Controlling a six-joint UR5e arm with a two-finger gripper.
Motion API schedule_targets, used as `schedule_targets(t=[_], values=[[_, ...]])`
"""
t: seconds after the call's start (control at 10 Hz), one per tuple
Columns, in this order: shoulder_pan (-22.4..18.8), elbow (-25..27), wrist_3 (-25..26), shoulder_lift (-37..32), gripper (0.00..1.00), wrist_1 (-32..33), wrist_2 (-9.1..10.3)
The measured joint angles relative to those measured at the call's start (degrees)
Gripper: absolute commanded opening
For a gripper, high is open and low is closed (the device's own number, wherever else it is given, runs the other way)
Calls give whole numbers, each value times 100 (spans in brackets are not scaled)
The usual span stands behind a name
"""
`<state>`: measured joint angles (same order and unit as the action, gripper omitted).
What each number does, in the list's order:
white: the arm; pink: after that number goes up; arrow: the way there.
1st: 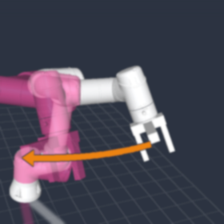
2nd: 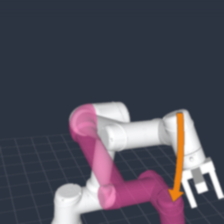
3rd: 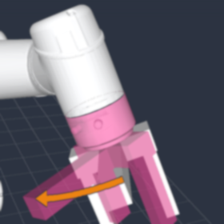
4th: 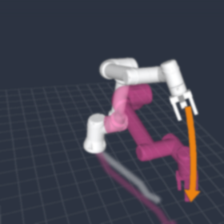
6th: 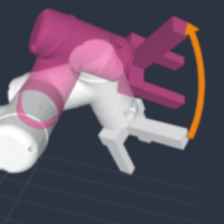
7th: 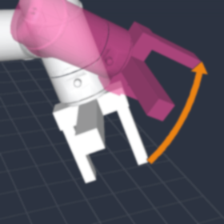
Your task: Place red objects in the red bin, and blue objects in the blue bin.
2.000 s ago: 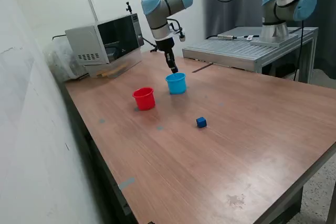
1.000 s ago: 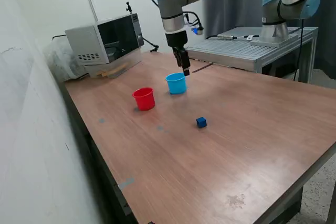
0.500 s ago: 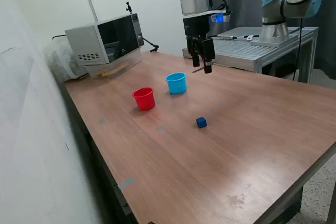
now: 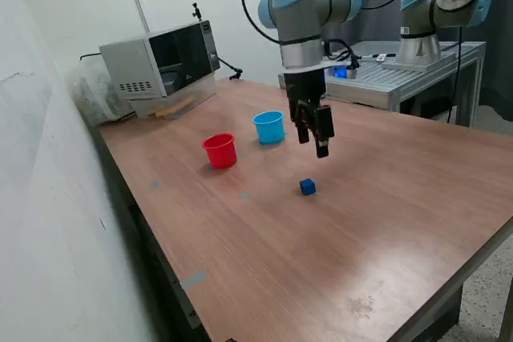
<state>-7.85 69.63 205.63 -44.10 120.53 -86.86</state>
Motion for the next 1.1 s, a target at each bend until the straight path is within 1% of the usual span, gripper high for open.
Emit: schedule_targets(t=[0.2, 0.4, 0.6, 0.9, 1.0, 1.1], values=[[0, -171, 37, 358, 100, 79, -51], [6, -215, 45, 573, 100, 97, -166], [33, -200, 47, 670, 100, 101, -248], [77, -202, 47, 728, 100, 107, -291], [96, -202, 47, 749, 0, 109, -294], [109, -208, 47, 759, 0, 110, -297]])
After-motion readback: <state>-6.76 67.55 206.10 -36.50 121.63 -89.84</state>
